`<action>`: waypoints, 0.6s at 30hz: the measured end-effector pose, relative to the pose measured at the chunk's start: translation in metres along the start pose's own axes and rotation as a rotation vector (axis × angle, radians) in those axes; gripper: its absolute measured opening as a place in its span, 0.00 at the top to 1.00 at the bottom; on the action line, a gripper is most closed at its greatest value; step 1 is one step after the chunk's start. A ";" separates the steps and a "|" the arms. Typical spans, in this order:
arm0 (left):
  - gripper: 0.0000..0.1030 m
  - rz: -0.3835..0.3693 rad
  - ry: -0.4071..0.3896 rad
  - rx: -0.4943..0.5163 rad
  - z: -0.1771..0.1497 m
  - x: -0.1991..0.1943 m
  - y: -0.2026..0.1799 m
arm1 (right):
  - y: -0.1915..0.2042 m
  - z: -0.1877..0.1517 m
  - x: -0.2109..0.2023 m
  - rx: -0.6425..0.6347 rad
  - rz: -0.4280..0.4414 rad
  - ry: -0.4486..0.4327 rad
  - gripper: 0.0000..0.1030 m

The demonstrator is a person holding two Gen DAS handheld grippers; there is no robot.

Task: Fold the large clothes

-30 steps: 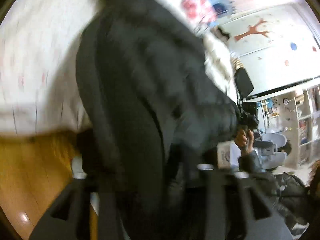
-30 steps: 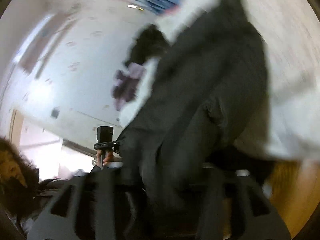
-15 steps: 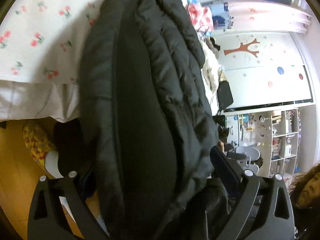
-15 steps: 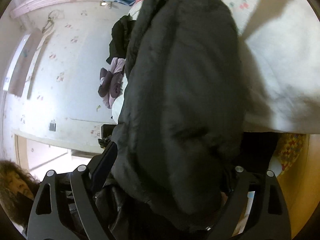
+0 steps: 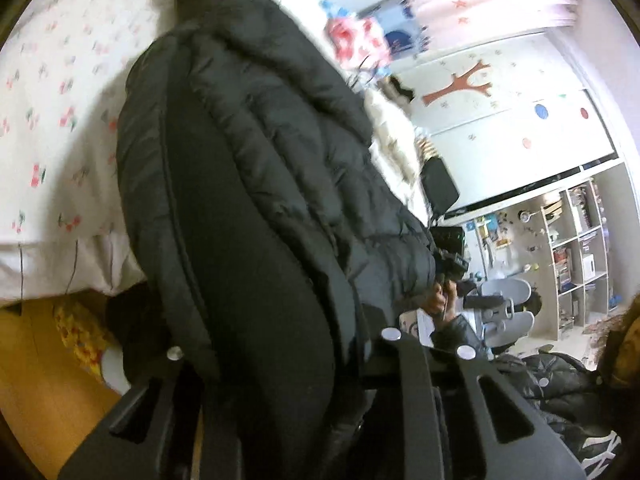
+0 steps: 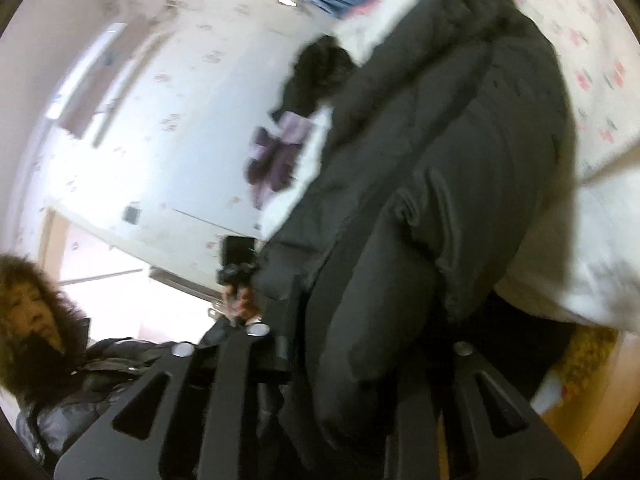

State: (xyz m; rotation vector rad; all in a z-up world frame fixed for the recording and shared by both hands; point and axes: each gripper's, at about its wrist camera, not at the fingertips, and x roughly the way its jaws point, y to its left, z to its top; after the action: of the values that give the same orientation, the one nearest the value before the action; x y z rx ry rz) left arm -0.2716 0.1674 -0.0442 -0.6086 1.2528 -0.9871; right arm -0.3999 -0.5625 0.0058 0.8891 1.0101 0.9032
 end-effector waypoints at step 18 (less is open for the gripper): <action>0.87 -0.016 -0.245 0.093 -0.009 -0.047 -0.054 | 0.057 -0.006 -0.016 -0.204 0.261 -0.269 0.86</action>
State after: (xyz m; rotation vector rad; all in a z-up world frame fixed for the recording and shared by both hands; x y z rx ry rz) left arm -0.2960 0.1836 0.0222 -0.6472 0.9825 -0.9478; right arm -0.4212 -0.5558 0.0612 0.9519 0.5673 1.0523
